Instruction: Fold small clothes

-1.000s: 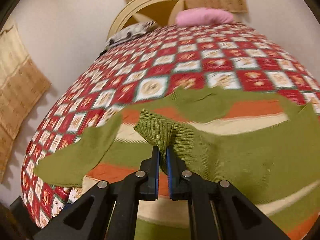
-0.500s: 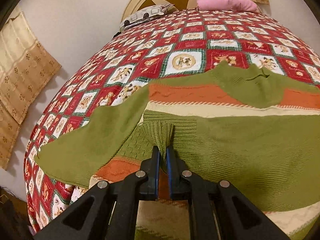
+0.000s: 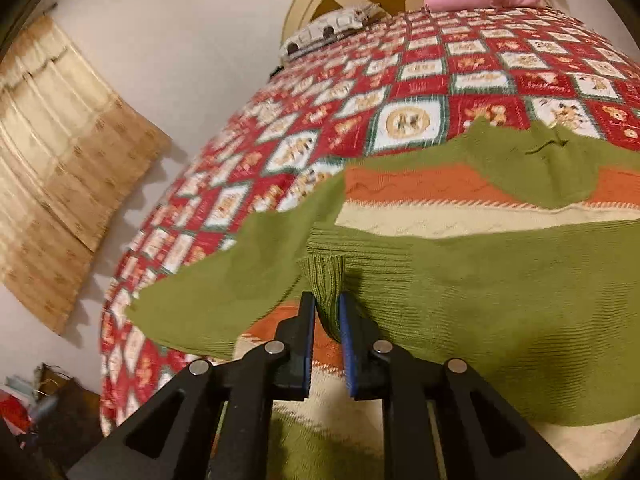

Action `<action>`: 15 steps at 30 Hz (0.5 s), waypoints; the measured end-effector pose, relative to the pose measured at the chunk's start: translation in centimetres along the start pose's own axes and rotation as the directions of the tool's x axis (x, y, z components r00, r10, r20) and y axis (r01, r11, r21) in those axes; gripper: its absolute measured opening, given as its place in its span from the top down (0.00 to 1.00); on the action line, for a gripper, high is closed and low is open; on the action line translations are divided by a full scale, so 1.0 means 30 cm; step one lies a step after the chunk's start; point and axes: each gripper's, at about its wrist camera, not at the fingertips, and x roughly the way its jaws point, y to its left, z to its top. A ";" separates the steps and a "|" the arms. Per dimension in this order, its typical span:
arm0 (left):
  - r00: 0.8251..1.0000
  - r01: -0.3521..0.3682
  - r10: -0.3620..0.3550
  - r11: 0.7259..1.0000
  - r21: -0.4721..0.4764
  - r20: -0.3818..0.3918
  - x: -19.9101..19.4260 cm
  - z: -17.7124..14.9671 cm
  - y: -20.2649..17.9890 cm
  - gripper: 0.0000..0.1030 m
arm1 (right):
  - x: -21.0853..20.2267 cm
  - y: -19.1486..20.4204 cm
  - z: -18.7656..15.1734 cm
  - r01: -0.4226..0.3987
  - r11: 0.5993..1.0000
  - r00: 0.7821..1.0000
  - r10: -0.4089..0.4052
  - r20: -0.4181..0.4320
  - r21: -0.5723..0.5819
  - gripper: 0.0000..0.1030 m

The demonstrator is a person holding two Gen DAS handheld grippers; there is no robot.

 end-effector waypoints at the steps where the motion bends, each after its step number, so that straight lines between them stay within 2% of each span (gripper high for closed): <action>1: 1.000 -0.001 0.001 1.000 0.000 0.000 0.000 0.000 0.000 0.00 | -0.028 -0.006 0.003 -0.008 1.000 1.000 0.008 0.020 0.001 0.87; 4: 1.000 -0.007 0.007 1.000 0.005 -0.002 0.003 0.001 -0.002 0.00 | -0.097 -0.032 0.015 -0.045 0.999 0.997 0.043 0.057 0.025 0.76; 5: 1.000 -0.009 0.009 1.000 0.006 -0.003 0.003 0.001 -0.002 0.00 | -0.114 -0.039 0.020 -0.057 0.998 0.996 0.055 0.064 0.035 0.67; 6: 1.000 -0.010 0.010 1.000 0.007 -0.003 0.004 0.002 -0.002 0.00 | -0.131 -0.046 0.022 -0.065 0.997 0.995 0.062 0.077 0.044 0.64; 10: 1.000 -0.015 0.015 1.000 0.010 -0.005 0.005 0.001 -0.004 0.00 | -0.169 -0.061 0.025 -0.067 0.996 0.993 0.060 0.099 0.065 0.64; 12: 1.000 -0.014 0.014 1.000 0.009 -0.004 0.005 0.001 -0.003 0.00 | -0.191 -0.068 0.021 0.011 0.998 0.991 -0.018 0.132 0.059 0.65; 13: 1.000 -0.014 0.014 1.000 0.010 -0.004 0.005 0.000 -0.005 0.00 | -0.191 -0.067 0.020 0.049 0.998 0.991 -0.054 0.123 0.040 0.69; 14: 1.000 -0.014 0.014 1.000 0.010 -0.004 0.005 0.000 -0.005 0.00 | -0.193 -0.068 0.017 0.094 0.995 0.989 -0.095 0.113 0.014 0.77; 15: 1.000 -0.015 0.015 1.000 0.010 -0.005 0.005 0.000 -0.006 0.00 | -0.200 -0.069 0.008 0.139 0.990 0.984 -0.137 0.110 -0.018 0.78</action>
